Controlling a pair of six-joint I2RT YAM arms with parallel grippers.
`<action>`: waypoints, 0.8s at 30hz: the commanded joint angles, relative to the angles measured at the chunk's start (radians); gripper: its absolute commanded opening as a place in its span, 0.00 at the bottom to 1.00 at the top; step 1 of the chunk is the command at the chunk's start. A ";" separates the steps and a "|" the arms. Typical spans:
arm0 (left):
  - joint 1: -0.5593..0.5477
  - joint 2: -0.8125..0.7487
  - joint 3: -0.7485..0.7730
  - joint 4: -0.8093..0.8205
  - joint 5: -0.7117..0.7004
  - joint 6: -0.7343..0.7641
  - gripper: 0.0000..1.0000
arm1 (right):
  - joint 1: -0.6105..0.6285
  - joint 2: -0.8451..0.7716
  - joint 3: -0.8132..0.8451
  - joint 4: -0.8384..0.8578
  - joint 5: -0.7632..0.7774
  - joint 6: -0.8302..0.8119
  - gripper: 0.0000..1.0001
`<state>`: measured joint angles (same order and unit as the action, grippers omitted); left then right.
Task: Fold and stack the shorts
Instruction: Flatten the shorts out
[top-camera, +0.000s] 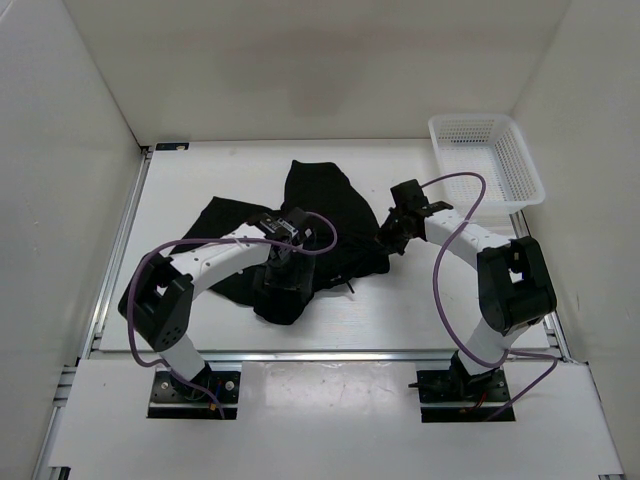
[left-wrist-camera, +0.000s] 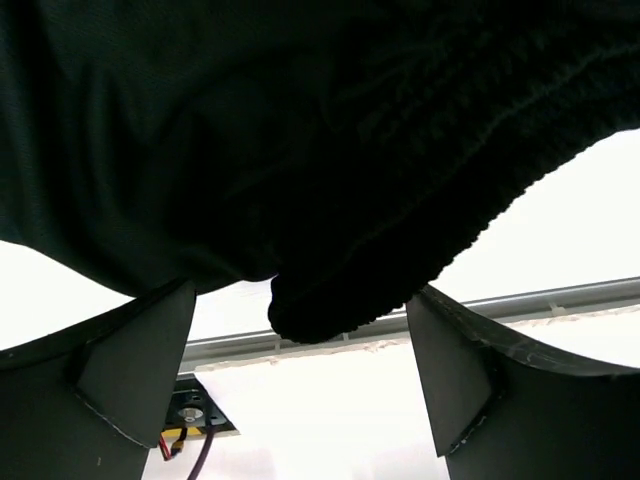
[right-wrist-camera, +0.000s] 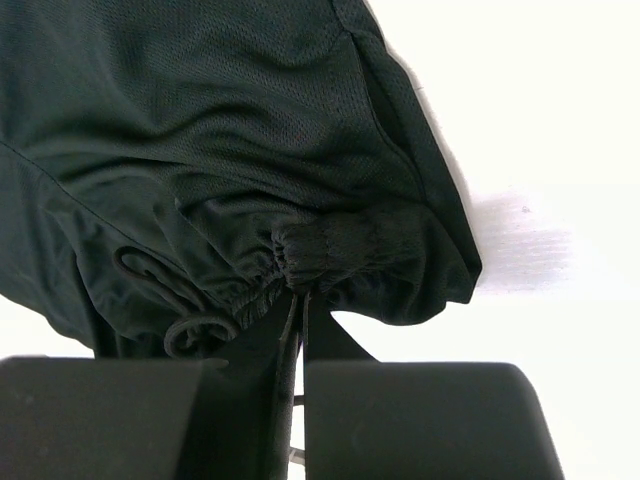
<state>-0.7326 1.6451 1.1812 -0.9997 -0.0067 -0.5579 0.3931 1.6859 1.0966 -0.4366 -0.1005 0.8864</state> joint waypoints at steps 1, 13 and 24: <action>-0.004 -0.018 0.047 0.013 -0.043 0.002 0.96 | 0.000 0.006 0.020 -0.016 0.015 -0.014 0.00; 0.006 0.033 0.132 0.003 0.064 0.029 0.10 | 0.000 -0.003 0.065 -0.036 0.035 -0.043 0.00; 0.398 -0.057 0.598 -0.256 -0.232 0.148 0.10 | 0.018 0.217 0.788 -0.065 -0.105 -0.149 0.00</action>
<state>-0.4297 1.6878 1.6230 -1.1507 -0.0551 -0.4591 0.4015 1.8832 1.7145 -0.5694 -0.1280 0.7914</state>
